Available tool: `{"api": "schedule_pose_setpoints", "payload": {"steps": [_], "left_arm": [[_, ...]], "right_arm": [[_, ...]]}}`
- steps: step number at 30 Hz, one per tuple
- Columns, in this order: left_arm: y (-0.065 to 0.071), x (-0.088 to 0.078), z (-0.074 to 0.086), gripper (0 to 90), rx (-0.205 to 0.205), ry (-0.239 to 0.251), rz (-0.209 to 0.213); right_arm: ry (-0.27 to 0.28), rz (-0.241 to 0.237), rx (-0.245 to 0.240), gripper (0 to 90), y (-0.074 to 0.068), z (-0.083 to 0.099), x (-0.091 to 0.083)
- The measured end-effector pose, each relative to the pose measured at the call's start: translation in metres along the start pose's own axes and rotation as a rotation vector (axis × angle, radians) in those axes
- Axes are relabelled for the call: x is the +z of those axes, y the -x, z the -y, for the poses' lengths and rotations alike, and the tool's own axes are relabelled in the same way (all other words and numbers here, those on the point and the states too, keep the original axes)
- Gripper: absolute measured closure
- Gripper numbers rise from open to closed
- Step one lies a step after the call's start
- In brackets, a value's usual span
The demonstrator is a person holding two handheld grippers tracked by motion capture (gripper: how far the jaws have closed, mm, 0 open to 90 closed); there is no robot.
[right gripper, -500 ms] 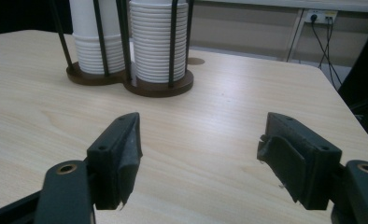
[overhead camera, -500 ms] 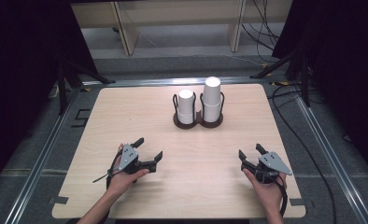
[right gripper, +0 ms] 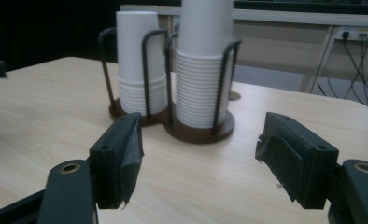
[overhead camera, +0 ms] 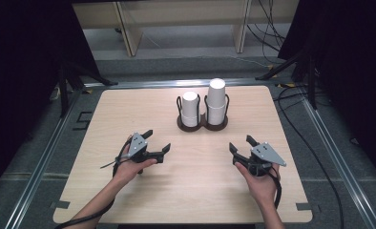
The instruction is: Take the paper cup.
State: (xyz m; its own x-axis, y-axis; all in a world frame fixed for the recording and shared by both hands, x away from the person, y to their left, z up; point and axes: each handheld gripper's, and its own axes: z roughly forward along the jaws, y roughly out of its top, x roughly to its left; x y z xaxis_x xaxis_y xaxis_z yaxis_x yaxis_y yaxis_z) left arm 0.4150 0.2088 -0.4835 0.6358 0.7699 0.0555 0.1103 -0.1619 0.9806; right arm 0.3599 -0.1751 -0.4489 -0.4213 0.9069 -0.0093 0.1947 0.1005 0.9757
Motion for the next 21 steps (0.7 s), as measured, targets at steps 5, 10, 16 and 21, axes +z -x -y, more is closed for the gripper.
{"api": "schedule_pose_setpoints", "payload": {"steps": [5,10,16,21], "left_arm": [[-0.006,0.032,-0.007,14.2,0.019,-0.038,0.02],[-0.01,0.061,-0.015,14.5,0.037,-0.063,0.029],[-0.009,0.083,-0.022,14.7,0.05,-0.085,0.029],[-0.01,0.103,-0.024,15.3,0.068,-0.108,0.001]], "right_arm": [[-0.002,-0.053,-0.003,30.1,-0.015,-0.019,0.025],[0.016,-0.084,-0.003,30.2,-0.025,-0.034,0.048],[-0.019,-0.09,-0.005,31.0,-0.031,-0.05,0.071],[-0.006,-0.099,-0.044,31.6,-0.034,-0.058,0.087]]}}
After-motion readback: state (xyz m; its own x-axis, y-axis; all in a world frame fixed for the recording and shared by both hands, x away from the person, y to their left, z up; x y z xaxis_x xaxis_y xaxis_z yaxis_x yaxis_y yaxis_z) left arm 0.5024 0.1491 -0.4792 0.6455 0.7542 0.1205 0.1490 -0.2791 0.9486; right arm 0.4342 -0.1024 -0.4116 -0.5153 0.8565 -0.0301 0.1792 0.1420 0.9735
